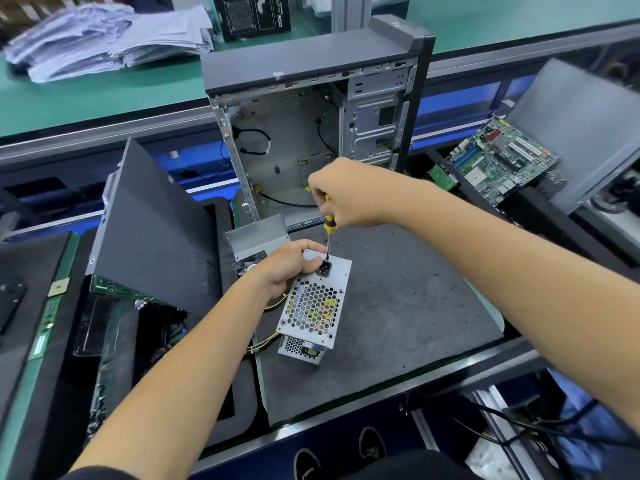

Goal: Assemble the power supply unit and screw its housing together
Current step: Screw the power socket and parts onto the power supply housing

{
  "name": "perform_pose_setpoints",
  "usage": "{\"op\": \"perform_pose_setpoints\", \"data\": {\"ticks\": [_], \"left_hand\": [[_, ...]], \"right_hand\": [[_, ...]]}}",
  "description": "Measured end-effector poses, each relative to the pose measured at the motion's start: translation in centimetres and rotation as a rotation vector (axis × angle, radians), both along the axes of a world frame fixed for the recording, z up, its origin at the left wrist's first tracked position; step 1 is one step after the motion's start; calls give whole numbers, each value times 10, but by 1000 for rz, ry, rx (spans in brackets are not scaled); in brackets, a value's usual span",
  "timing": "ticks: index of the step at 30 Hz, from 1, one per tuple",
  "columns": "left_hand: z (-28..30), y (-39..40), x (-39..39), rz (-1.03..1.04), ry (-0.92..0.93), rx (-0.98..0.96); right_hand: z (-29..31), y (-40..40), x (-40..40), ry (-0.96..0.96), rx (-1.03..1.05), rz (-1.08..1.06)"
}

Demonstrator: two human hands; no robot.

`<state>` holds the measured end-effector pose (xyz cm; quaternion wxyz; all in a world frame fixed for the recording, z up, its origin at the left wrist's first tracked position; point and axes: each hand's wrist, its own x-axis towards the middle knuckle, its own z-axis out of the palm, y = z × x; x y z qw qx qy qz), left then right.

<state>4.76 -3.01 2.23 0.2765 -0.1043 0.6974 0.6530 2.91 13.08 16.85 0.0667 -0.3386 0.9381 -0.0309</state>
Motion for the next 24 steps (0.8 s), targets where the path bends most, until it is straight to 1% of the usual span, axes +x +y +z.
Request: {"op": "perform_pose_setpoints", "data": {"ticks": [2,3,4,7,8,9,10,12,13,14,17,18,19,20,22,24], "left_hand": [[0,0,-1,-2,2,0],[0,0,-1,-5,3,-2],[0,-1,-1,-8,3,-3],[-1,0,-1,-8,-1,3],[-1,0,-2,-7,-2,6],[-1,0,-2,-6,-4,9],[-2,0,-1,-6,-5,11],[-2,-1,-2,-8,-6,11],[-1,-1,-2,-9,-9,10],[-1,-2,-2,-9,-12,11],[-2,-2,-2,-11,-12,17],[-1,-2,-2,-13,-10,18],[-2,-1,-2,-13,-9,21],[-2,-1,-2,-11,-9,26],[-3,-2,-1,-4,-10,39],[-2,-2,-2,-4,-13,45]], "right_hand": [[-3,-4,2,147,51,-87],[-4,-4,3,169,66,-107],[-5,-3,4,138,67,-106],[-1,2,3,-96,-15,1],[1,3,3,-124,-28,30],[2,1,3,-101,-20,32],[1,0,2,-31,13,18],[-2,-4,5,193,159,-4],[-2,-4,6,236,194,-8],[-2,-3,5,209,185,-26],[3,5,3,-95,12,-23],[5,5,3,-137,-16,8],[5,4,3,-118,-23,24],[2,2,3,-58,-10,12],[0,-3,4,74,24,-81],[-3,-3,3,92,42,-131]]}}
